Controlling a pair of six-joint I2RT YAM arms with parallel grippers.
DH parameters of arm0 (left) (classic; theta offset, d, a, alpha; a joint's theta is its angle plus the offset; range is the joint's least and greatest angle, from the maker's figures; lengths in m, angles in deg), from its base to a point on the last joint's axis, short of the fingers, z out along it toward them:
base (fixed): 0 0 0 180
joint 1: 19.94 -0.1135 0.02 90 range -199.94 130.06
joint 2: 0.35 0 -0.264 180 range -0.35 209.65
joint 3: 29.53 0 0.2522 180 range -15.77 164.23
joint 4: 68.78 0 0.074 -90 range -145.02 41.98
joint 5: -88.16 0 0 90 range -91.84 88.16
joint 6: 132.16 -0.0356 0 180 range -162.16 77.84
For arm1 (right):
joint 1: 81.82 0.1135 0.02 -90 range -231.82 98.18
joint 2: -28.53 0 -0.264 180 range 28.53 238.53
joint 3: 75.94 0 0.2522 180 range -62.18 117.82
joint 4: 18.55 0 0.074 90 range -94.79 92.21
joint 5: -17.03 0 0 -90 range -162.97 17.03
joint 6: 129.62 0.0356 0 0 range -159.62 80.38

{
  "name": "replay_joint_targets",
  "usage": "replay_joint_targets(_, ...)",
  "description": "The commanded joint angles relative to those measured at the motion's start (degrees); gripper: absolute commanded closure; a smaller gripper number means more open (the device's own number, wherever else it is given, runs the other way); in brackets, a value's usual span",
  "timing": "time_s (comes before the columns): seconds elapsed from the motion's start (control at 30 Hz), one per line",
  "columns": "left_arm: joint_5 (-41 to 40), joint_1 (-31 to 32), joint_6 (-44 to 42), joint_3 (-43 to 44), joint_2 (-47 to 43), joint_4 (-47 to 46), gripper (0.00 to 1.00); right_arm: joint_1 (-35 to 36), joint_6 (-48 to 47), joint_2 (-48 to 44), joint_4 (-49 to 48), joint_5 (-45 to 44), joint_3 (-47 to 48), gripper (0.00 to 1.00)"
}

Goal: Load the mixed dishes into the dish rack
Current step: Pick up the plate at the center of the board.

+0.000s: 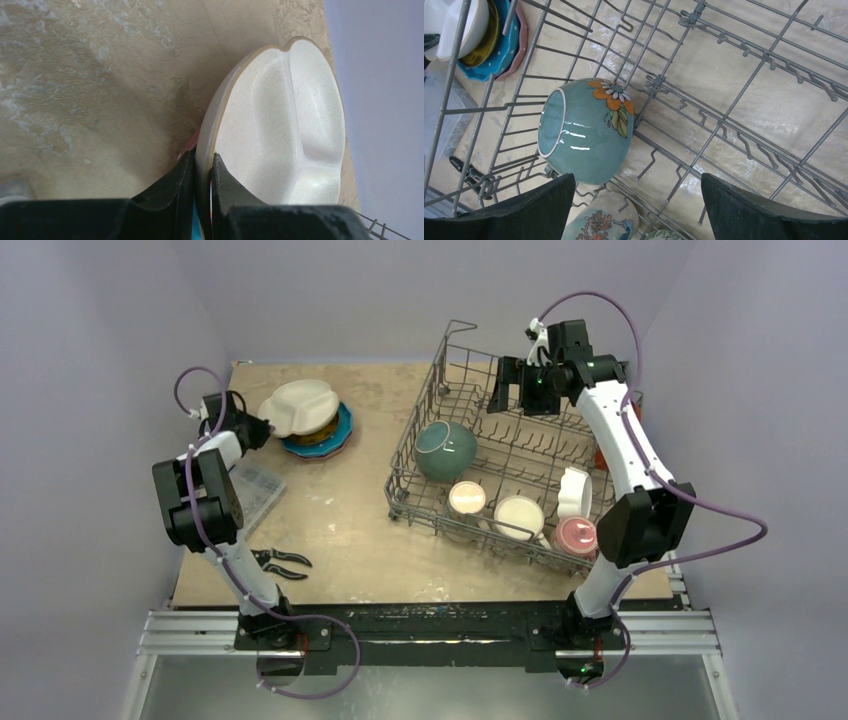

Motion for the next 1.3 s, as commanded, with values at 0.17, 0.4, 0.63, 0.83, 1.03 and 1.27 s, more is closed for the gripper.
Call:
replay_joint_targets(0.17, 6.3, -0.5, -2.7, 2.5, -8.4, 1.5, 1.00, 0.2, -0.6, -3.3, -0.8, 2.6, 0.5, 0.02)
replay_joint_targets(0.4, 7.3, -0.4, -2.7, 3.3, -11.2, 0.9, 1.00, 0.1, -0.3, -3.5, -1.0, 3.2, -0.4, 0.02)
replay_joint_targets(0.63, 10.4, -0.5, -1.4, 4.3, -15.2, -2.2, 1.00, 0.8, -0.1, -4.0, -1.3, 3.4, -1.5, 0.02)
replay_joint_targets(0.83, 13.9, -0.4, 1.4, 6.1, -18.4, -0.9, 1.00, 2.1, 0.0, -4.2, -1.2, 2.1, -1.7, 0.02)
replay_joint_targets(1.03, 17.5, 2.6, 2.7, 9.3, -22.7, 5.8, 1.00, 2.8, -0.1, -5.5, -1.0, 1.0, -2.3, 0.02)
replay_joint_targets(1.27, 19.4, 9.5, 0.7, 22.4, -24.8, 20.8, 1.00, 10.1, -2.2, -10.1, -1.9, -4.5, -5.2, 0.02)
